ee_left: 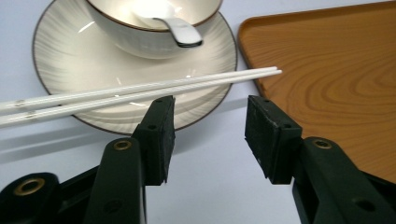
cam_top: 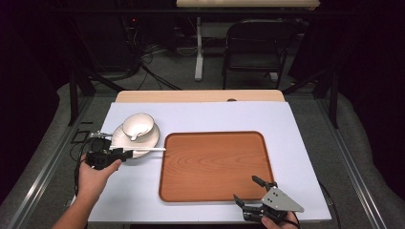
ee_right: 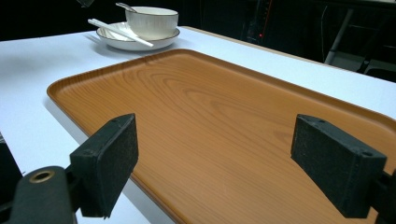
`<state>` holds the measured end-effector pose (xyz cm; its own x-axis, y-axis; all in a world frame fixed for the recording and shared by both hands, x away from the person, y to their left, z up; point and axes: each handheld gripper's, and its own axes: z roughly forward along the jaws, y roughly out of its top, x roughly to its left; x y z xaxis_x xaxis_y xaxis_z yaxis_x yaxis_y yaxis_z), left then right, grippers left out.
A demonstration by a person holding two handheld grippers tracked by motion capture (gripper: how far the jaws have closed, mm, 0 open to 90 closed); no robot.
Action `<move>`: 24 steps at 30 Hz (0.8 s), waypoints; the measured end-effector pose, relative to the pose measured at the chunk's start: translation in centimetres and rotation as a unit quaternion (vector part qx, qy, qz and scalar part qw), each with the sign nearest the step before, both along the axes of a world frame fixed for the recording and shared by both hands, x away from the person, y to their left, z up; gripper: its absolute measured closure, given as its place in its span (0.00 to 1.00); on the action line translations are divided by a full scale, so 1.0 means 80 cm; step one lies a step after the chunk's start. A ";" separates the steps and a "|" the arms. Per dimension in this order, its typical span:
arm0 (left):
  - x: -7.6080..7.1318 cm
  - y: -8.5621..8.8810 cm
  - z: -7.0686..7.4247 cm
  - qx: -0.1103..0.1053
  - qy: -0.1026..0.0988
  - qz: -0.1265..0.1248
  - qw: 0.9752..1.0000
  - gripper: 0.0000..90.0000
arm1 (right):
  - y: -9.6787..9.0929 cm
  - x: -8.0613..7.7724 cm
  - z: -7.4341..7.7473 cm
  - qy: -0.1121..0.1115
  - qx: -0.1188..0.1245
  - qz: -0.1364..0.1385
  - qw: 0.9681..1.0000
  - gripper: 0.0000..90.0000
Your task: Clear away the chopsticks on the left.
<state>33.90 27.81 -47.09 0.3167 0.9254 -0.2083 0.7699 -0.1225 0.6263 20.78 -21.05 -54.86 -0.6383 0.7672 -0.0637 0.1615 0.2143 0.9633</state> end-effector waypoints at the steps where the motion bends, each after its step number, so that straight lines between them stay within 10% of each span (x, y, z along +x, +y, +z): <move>1: 0.002 0.002 0.000 0.003 0.003 0.004 1.000 0.59 | 0.000 -0.001 0.000 0.001 0.001 0.000 1.000 0.16; 7: 0.016 0.012 -0.002 -0.016 0.034 0.032 0.999 0.62 | -0.002 -0.005 0.001 -0.001 0.001 -0.004 1.000 0.16; 13: 0.032 0.010 0.002 0.085 0.015 -0.009 0.996 0.66 | -0.002 -0.004 0.001 0.003 0.002 -0.004 1.000 0.16; 15: 0.035 0.004 0.001 0.160 0.001 -0.026 0.987 0.64 | -0.002 -0.002 0.001 0.005 0.002 -0.002 1.000 0.16; 17: 0.037 -0.003 0.000 0.230 -0.021 -0.071 0.970 0.66 | -0.002 0.000 -0.001 0.011 0.004 -0.002 1.000 0.16; 18: 0.037 -0.003 0.000 0.230 -0.021 -0.071 0.970 0.69 | -0.002 0.000 -0.001 0.011 0.004 -0.002 1.000 0.16; 19: 0.037 -0.005 0.000 0.254 -0.024 -0.099 0.962 0.69 | -0.002 0.001 -0.001 0.012 0.004 -0.002 1.000 0.16; 24: 0.036 -0.004 -0.003 0.272 -0.022 -0.168 0.947 0.80 | -0.002 0.001 -0.001 0.013 0.004 -0.001 1.000 0.16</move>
<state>36.75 27.48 -47.30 0.6095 0.7372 0.2917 0.6045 -0.6702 0.4307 20.84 -21.23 -54.94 -0.6376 0.7693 -0.0407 0.1865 0.2054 0.9607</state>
